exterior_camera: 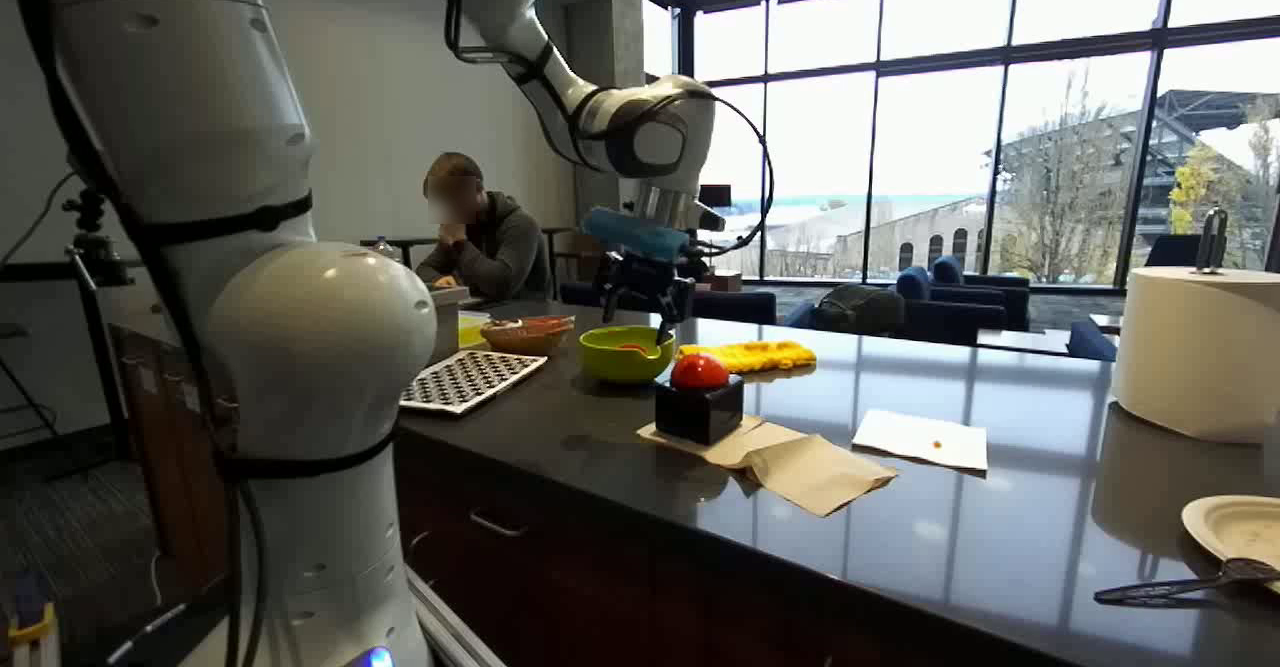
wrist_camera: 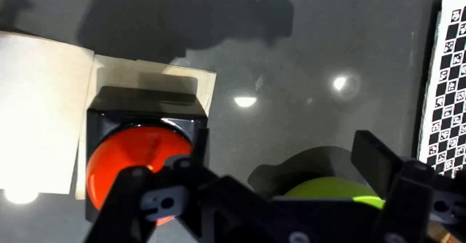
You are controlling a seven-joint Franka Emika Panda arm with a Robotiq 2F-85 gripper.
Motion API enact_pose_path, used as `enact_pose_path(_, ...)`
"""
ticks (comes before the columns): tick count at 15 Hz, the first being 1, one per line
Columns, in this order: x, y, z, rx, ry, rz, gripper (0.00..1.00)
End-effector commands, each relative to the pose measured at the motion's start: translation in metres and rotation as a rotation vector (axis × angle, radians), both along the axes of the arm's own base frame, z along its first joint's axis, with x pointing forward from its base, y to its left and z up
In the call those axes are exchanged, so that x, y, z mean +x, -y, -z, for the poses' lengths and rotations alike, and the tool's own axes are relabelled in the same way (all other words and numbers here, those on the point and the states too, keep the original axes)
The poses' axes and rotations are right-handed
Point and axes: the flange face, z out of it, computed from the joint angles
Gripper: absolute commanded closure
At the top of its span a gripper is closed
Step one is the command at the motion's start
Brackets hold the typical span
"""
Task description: Press the red button.
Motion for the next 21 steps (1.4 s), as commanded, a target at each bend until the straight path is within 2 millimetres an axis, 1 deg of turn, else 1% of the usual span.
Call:
enact_pose_path(1,0.000,0.000,0.000,0.000,-0.001,0.000,0.00)
enact_pose_path(9,0.000,0.000,0.000,0.000,-0.001,0.000,0.00)
enact_pose_path(10,0.000,-0.002,0.001,0.003,-0.019,-0.030,0.00)
enact_pose_path(13,-0.011,0.000,0.010,-0.042,-0.072,-0.102,0.00)
enact_pose_path(16,-0.029,0.015,0.019,-0.123,-0.097,-0.139,0.00)
enact_pose_path(19,-0.047,0.040,0.027,-0.227,-0.028,-0.128,0.00)
enact_pose_path(21,-0.054,0.053,0.030,-0.225,0.056,-0.090,0.00)
